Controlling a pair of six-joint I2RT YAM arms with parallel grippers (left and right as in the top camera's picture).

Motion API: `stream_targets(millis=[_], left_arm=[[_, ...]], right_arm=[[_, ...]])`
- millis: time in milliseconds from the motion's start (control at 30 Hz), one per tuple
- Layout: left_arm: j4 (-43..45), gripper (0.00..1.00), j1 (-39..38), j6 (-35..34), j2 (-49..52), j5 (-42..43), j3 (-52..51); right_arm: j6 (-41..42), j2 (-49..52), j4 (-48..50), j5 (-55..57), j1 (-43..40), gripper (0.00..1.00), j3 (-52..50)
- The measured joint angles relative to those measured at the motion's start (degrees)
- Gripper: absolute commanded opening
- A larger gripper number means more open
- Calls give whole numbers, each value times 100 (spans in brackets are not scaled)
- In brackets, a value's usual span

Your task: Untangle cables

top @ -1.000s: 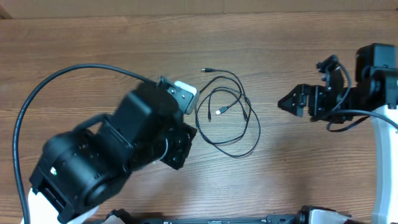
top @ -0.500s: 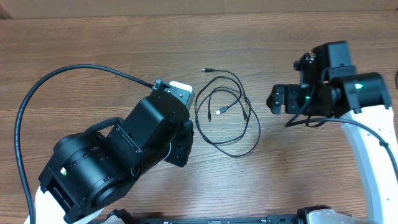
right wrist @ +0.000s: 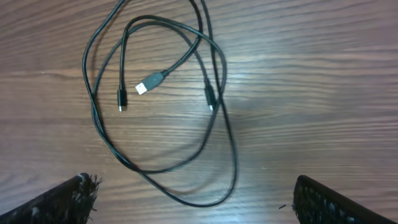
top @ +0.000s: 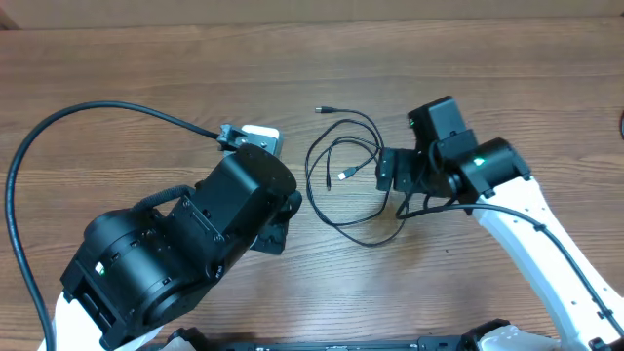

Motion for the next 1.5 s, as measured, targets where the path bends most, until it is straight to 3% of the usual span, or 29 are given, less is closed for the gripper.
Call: stream_targets(millis=[267,333,367,467,633,800,967,1033,1100,1167,1200,1500], left_arm=[[4,51,0,-251,0,-363,0],[4,69,0,-291,0,-385,0],[4,84,0,-293,0,-396,-2],[9,96,0,-304,0,-411,-2],[31,100,0,-337,0,-404,-2],[114,100,0,-337,0,-404,-2],[304,100,0,-337,0,-404,-2],[350,100,0,-337,0,-402,-2],[376,100,0,-337,0,-396,-2],[376,100,0,-337,0,-374,-2],[376,100,0,-337,0,-372,-2],[374,100,0,-337,0,-354,-2]], right_arm=[[420,66,197,17,0,100,-350],[448,105,201,15,0,100,-378],[455,125,225,17,0,100,-400],[468,184,376,17,-2,99,-584],[463,431,826,20,0,100,-1021],[470,612,1276,15,0,87,-1526],[511,612,1541,13,0,93,-1637],[452,612,1613,13,0,81,-1637],[382,612,1703,11,0,55,-1637],[337,621,1777,15,0,20,-1637],[339,634,1816,15,0,9,-1637],[267,1021,2000,-11,0,4,-1637]])
